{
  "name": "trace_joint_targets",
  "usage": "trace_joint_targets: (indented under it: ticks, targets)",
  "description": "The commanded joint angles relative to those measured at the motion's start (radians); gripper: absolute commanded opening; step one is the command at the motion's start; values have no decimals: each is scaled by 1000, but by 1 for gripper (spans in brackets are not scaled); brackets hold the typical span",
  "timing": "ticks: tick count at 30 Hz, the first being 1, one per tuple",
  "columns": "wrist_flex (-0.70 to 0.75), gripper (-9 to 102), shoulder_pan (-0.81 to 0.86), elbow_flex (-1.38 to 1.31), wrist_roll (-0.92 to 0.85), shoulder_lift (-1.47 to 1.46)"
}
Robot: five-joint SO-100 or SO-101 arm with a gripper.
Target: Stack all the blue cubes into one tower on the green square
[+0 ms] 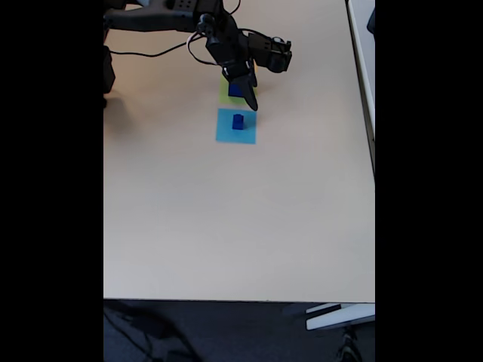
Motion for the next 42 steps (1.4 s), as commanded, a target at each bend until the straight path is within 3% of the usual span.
trace_joint_targets:
  ticks: [1,42]
  targets:
    - [-31,32,14,25,-8,38]
    - [-291,30,2,396,-34,83]
